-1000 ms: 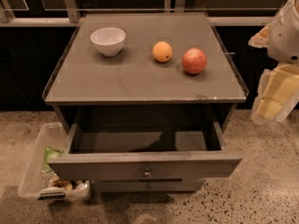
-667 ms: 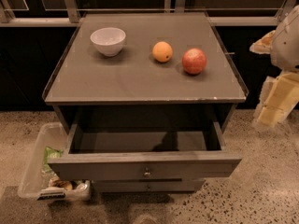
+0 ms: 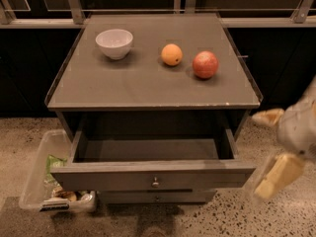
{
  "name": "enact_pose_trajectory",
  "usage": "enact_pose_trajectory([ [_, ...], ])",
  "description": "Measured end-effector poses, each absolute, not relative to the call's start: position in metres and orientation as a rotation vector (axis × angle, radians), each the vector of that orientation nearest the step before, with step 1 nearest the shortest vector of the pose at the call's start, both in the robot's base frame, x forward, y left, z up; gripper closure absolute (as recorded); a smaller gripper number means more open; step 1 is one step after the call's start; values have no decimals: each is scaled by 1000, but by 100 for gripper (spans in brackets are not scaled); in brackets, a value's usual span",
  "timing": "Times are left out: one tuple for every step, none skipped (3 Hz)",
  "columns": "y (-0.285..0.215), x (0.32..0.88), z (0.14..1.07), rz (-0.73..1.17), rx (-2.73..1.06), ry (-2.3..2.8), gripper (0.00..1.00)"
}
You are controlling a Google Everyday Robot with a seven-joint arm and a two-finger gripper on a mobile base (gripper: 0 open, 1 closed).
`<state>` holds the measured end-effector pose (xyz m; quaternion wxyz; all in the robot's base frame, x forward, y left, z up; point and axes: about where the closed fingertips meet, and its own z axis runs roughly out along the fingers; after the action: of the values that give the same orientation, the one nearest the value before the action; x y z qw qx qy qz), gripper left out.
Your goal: Close top drawer
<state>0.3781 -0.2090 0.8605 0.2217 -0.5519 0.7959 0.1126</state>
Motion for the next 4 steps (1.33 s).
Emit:
enact_pose_trajectory([
  [-191, 350, 777, 595, -1424, 2245, 0],
  [-188, 341, 764, 640, -1419, 2265, 0],
  [-188, 341, 764, 637, -1419, 2263, 0],
  [-190, 343, 742, 688, -1406, 2298, 0],
])
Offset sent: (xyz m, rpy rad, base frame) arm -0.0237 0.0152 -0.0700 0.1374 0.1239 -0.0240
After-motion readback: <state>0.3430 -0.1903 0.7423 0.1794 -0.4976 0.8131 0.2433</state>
